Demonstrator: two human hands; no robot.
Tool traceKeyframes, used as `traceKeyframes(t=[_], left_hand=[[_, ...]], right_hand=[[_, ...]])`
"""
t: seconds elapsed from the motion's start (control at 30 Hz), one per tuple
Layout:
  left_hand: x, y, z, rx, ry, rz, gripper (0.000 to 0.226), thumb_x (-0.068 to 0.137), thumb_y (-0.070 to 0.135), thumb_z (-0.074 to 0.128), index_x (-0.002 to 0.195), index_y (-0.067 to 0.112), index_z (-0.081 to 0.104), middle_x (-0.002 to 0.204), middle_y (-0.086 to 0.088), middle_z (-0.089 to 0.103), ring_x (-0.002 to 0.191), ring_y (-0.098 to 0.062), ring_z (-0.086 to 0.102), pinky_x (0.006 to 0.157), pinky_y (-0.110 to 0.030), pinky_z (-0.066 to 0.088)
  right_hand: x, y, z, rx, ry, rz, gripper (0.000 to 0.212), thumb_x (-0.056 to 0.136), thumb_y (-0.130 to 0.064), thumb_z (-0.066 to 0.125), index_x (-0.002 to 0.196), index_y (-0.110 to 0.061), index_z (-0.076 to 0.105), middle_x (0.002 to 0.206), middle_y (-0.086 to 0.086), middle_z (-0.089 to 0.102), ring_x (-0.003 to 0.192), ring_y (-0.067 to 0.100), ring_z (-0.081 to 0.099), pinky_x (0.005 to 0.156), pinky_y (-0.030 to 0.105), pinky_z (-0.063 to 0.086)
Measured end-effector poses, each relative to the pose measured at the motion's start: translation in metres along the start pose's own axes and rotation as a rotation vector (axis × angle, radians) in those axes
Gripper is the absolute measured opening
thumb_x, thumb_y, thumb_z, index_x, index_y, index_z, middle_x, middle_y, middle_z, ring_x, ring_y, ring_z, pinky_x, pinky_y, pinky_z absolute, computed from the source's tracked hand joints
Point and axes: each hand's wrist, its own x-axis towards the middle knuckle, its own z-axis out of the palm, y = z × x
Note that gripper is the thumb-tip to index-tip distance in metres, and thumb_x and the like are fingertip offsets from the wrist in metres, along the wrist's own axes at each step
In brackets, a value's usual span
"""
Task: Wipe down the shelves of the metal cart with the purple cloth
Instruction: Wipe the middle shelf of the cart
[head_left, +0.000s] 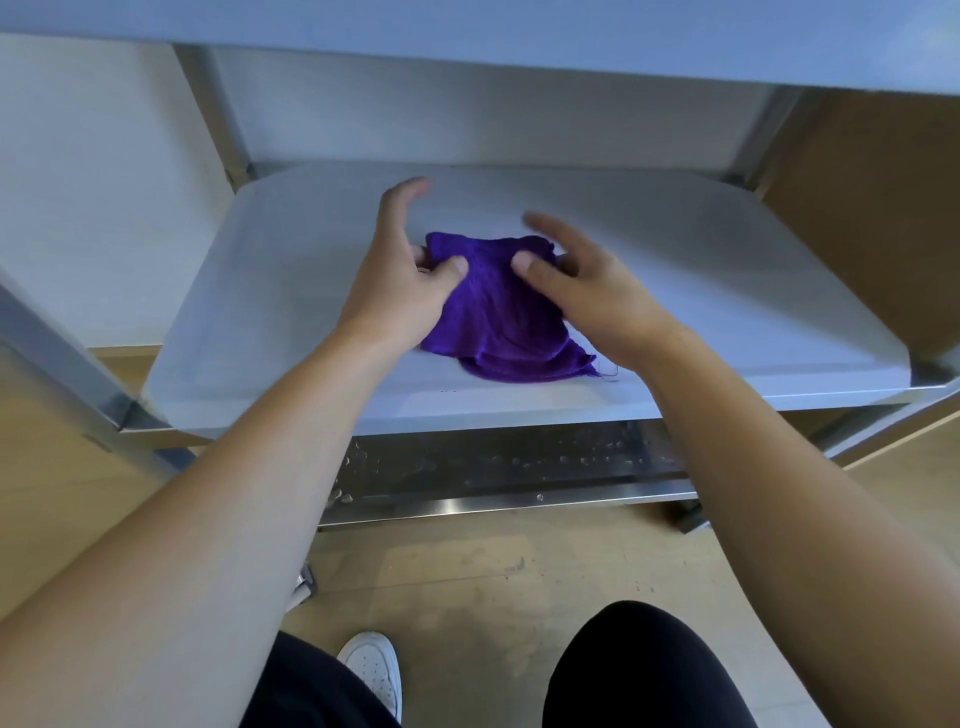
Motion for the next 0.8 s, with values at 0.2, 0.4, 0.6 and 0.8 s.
traceKeyframes(t=[0.2,0.4,0.6,0.8], left_hand=[[0.004,-0.007,-0.003,0.307,-0.157,-0.02,0.069,0.069,0.012,0.083,0.132,0.018,0.057,0.116,-0.001,0.065,0.104,-0.019,0.064,0.095,-0.037,0.052],[0.005,-0.015,0.001,0.465,-0.02,0.113,0.024,0.084,0.027,0.073,0.103,0.014,0.065,0.111,-0.007,0.05,0.093,-0.015,0.051,0.079,-0.017,0.033],[0.004,0.003,0.005,0.212,0.068,0.236,0.022,0.093,0.023,0.061,0.109,0.011,0.052,0.081,0.012,0.058,0.082,-0.016,0.061,0.077,-0.032,0.052],[0.007,0.0,0.006,0.281,0.126,0.283,0.025,0.094,0.02,0.059,0.114,0.009,0.05,0.09,0.002,0.059,0.086,-0.019,0.059,0.078,-0.035,0.05]], right_hand=[[0.003,-0.004,-0.011,-0.421,-0.171,-0.016,0.083,0.063,-0.043,0.087,0.135,-0.028,0.048,0.123,-0.013,0.058,0.107,0.005,0.057,0.093,0.023,0.049],[0.009,0.007,-0.012,-0.54,-0.084,-0.012,0.063,0.051,-0.061,0.085,0.1,-0.029,0.061,0.108,-0.002,0.053,0.093,0.012,0.057,0.072,0.021,0.048],[0.007,0.003,-0.008,0.233,-0.004,-0.086,0.039,0.069,-0.019,0.083,0.099,-0.008,0.061,0.091,0.006,0.067,0.084,0.019,0.066,0.078,0.032,0.052],[-0.001,0.005,0.017,0.422,-0.059,-0.06,0.064,0.064,-0.019,0.089,0.115,-0.008,0.053,0.108,0.013,0.067,0.1,0.028,0.067,0.095,0.046,0.053]])
